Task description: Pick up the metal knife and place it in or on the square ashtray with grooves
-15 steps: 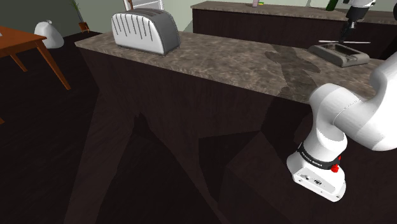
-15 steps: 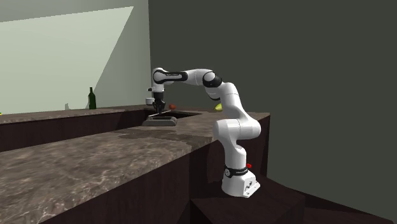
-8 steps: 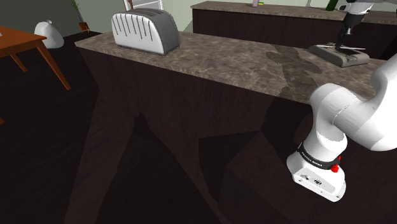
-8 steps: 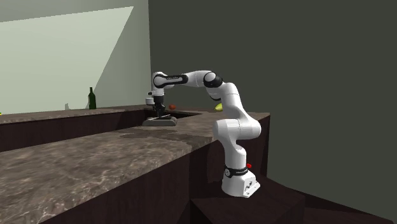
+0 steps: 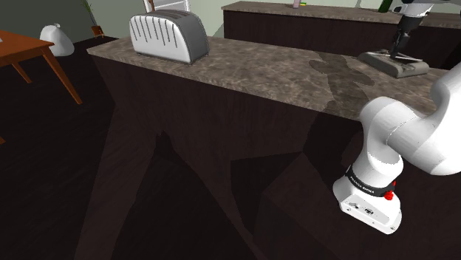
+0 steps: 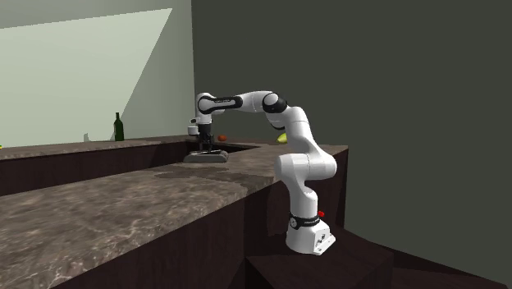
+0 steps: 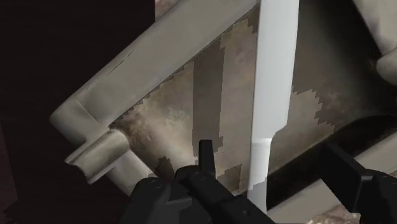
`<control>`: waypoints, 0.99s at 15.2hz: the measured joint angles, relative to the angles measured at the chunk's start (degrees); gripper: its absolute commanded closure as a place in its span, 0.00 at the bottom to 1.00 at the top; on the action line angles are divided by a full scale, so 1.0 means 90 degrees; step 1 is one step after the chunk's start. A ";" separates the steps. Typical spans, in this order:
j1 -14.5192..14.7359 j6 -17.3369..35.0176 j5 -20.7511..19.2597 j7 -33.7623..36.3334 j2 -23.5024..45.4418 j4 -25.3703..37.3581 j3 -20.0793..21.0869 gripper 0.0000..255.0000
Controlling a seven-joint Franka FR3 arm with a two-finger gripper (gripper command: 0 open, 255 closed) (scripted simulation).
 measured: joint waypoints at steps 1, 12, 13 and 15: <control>0.0000 0.0000 0.0000 0.0000 0.0000 0.0000 0.0000 0.00; 0.0431 -0.0803 0.0034 -0.0165 0.0022 0.0994 -0.0049 0.00; 0.0437 -0.0812 0.0033 -0.0168 0.0020 0.1006 -0.0051 0.00; 0.0441 -0.0819 0.0032 -0.0170 0.0019 0.1016 -0.0052 0.00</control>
